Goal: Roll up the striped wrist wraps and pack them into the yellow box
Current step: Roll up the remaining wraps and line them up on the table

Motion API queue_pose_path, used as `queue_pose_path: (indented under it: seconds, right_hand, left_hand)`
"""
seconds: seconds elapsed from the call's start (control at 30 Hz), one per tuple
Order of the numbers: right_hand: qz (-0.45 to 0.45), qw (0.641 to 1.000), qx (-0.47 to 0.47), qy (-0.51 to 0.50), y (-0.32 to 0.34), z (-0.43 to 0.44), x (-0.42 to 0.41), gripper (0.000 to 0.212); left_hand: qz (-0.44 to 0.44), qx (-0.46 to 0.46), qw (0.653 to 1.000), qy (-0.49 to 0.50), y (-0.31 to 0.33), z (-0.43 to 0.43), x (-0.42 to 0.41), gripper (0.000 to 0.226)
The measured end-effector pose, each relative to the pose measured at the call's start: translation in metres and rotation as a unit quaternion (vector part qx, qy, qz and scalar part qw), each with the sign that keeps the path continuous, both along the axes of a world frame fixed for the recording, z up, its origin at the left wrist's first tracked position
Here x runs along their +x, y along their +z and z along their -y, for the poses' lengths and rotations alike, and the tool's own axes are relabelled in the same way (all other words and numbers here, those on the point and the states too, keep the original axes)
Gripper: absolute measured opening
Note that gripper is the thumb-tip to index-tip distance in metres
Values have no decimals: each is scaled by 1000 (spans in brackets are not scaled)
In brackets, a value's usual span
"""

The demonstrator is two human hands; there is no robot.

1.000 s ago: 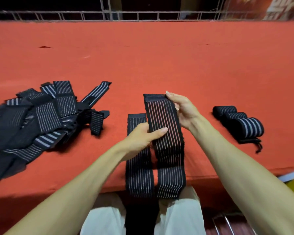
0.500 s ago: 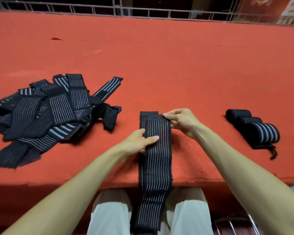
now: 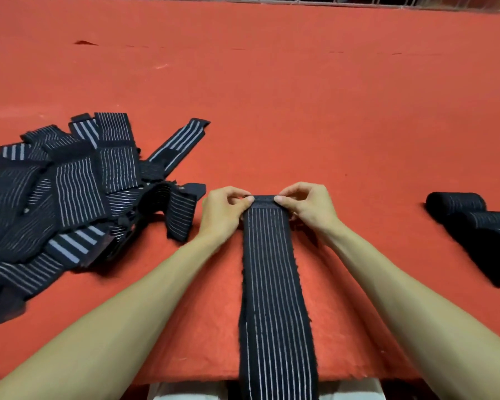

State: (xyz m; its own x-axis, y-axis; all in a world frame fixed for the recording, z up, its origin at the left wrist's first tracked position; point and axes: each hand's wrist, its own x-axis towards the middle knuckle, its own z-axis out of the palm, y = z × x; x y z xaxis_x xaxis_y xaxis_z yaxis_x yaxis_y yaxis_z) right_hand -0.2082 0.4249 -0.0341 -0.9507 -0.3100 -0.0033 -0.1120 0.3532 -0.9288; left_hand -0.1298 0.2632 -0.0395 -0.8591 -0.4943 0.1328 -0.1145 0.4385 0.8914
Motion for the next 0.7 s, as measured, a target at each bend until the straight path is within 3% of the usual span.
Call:
queue_pose_path:
  seconds: [0.3,0.53,0.7]
  right_hand:
    - [-78,994,67,-26,-30,12,-27,11]
    - [-103,991,75,-42,-33,18,-29,8]
    - [-148,978,149,-6,-30,18,-24,11]
  left_hand:
    - [4,-135,991,2,-26,10,-29,19]
    - [20,-161,987,8,-29,10,-35,24]
    - [41,-168,985,1,-31,8,-35,15]
